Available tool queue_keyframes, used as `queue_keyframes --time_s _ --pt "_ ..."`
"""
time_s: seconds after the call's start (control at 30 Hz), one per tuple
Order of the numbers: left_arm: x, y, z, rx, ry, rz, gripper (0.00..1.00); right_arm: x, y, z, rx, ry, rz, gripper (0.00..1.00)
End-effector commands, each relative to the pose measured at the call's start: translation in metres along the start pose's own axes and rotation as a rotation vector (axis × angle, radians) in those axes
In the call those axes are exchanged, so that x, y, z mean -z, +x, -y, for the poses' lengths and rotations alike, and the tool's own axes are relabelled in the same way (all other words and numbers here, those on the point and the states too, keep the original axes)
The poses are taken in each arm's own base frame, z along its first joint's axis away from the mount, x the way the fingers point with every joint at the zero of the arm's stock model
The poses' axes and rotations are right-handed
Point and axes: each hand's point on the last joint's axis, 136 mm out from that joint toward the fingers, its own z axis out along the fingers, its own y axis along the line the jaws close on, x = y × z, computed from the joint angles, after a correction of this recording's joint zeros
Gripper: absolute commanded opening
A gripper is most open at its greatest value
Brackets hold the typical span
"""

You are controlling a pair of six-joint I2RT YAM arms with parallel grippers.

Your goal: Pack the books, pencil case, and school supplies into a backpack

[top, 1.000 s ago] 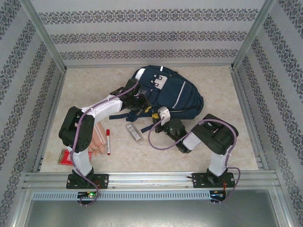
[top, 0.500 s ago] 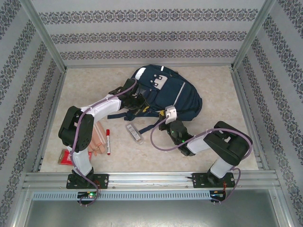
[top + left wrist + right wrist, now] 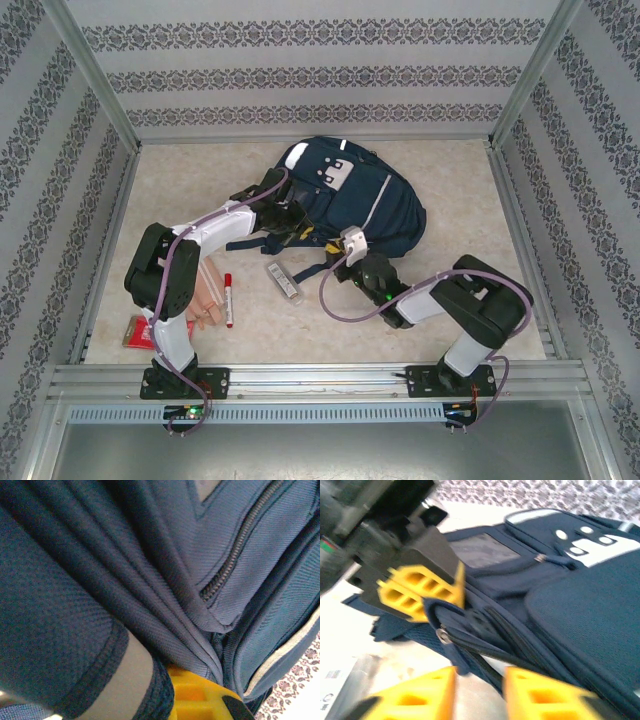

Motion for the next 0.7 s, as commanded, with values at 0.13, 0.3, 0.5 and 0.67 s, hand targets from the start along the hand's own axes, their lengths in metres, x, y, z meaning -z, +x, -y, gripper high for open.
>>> queue_keyframes --time_s 0.13,0.3,0.5,0.67 --pt "0.020 0.014 0.027 0.059 0.105 -0.031 0.00 -0.028 -0.005 -0.031 0.151 -0.090 0.104 0.43" --pt "0.021 0.018 0.027 0.062 0.108 -0.044 0.00 -0.035 -0.002 -0.017 0.148 -0.013 0.096 0.51" --pt "0.021 0.024 0.030 0.074 0.131 -0.062 0.00 -0.041 0.010 -0.011 0.090 0.047 0.071 0.50" --pt "0.022 0.027 0.034 0.075 0.145 -0.071 0.00 -0.048 0.018 -0.008 0.073 0.088 0.060 0.36"
